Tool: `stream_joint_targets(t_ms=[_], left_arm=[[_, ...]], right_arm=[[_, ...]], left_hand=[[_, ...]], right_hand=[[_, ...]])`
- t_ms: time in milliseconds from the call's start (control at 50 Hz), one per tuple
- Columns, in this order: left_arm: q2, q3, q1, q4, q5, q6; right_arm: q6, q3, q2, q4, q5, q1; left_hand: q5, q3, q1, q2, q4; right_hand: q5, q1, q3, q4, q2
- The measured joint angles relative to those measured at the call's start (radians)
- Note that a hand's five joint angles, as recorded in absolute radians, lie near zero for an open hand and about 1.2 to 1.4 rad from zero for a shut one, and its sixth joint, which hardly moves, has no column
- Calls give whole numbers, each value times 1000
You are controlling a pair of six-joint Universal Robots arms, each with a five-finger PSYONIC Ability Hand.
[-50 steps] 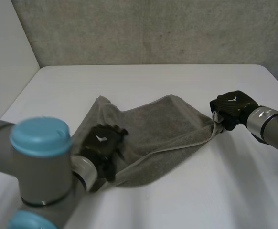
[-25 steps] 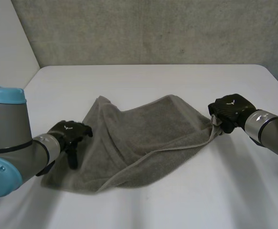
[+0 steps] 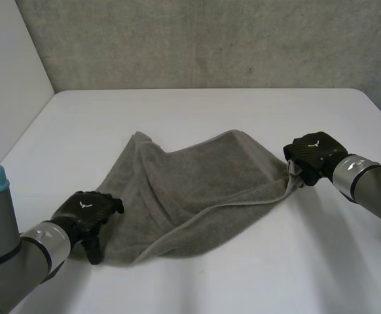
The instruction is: Fold the towel.
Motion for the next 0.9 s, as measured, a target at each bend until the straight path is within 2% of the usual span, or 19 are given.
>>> stream_joint_targets(t_ms=[140, 300, 700, 800, 900], left_arm=[[-3, -45, 24, 71, 3, 28], [-12, -68, 70, 122, 50, 71], [-56, -72, 90, 149, 73, 84], [-60, -74, 90, 147, 70, 88], [-55, -73, 94, 145, 66, 89]], right_arm=[[0, 6, -1, -2, -1, 2], [0, 11, 0, -5, -3, 3], [4, 15, -4, -9, -8, 2], [7, 15, -9, -9, -8, -1], [9, 11, -19, -7, -8, -4]], left_hand=[[29, 29, 31, 31, 30], [133, 138, 137, 138, 140], [593, 598, 593, 598, 601], [782, 794, 776, 797, 799], [813, 829, 800, 831, 833]], right_hand=[[0, 0, 0, 0, 0], [0, 0, 0, 0, 0], [0, 0, 0, 0, 0], [0, 0, 0, 0, 0], [0, 0, 0, 0, 0]])
